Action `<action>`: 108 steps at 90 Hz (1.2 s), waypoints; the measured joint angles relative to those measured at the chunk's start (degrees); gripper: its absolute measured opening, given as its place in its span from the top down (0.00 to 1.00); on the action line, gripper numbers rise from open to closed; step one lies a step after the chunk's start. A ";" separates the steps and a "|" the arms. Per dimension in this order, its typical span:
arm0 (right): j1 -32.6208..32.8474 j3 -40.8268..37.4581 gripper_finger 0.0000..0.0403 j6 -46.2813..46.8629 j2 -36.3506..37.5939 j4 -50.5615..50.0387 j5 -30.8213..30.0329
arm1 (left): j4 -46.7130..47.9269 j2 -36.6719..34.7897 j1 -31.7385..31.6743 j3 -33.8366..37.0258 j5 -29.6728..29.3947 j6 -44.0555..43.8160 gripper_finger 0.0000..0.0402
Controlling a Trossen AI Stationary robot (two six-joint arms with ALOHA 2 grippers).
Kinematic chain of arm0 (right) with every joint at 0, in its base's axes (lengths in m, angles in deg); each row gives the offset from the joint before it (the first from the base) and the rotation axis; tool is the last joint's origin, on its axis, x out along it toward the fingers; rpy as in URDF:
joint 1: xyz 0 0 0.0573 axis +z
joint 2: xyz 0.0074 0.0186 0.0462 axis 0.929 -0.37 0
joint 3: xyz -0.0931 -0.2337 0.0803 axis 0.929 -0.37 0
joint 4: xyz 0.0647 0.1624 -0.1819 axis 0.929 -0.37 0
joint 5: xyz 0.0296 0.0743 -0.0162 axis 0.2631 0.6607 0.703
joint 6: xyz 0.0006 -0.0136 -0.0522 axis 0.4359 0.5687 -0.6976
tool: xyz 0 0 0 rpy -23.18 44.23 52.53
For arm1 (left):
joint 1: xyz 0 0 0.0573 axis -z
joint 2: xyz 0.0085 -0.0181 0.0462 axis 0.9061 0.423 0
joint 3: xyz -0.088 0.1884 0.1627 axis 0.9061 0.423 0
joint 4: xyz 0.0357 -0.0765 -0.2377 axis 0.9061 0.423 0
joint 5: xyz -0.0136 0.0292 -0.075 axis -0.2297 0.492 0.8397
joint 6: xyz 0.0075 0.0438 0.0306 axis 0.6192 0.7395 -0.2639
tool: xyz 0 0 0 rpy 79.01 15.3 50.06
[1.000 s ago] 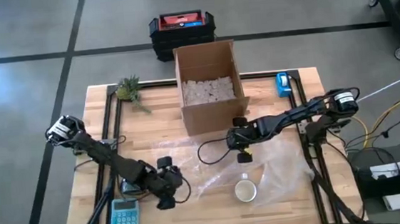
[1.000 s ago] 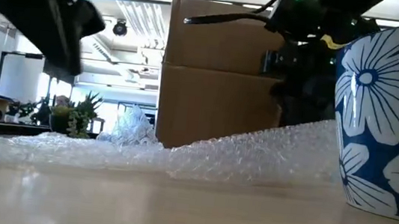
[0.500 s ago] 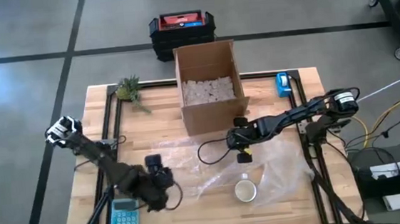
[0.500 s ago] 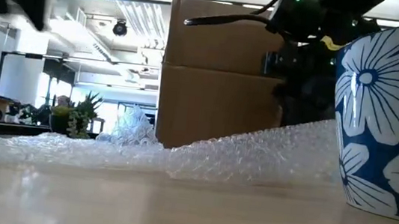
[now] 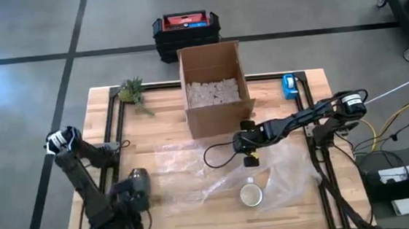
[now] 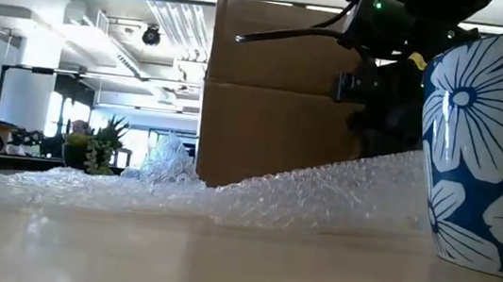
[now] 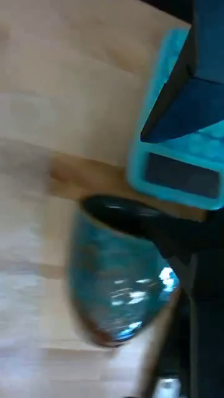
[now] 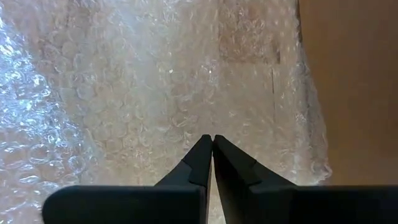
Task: Wrap mug
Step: Wrap the green mug with the bubble wrap
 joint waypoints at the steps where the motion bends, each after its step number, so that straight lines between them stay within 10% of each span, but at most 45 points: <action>1: 0.00 0.00 0.99 0.00 0.00 0.05 0.00 | 0.32 0.09 0.15 0.00 -0.01 -0.45 0.52; 108: 0.00 -0.04 0.99 0.00 -0.11 2.87 -0.02 | 8.85 4.77 -0.26 12.72 -18.54 -14.12 0.69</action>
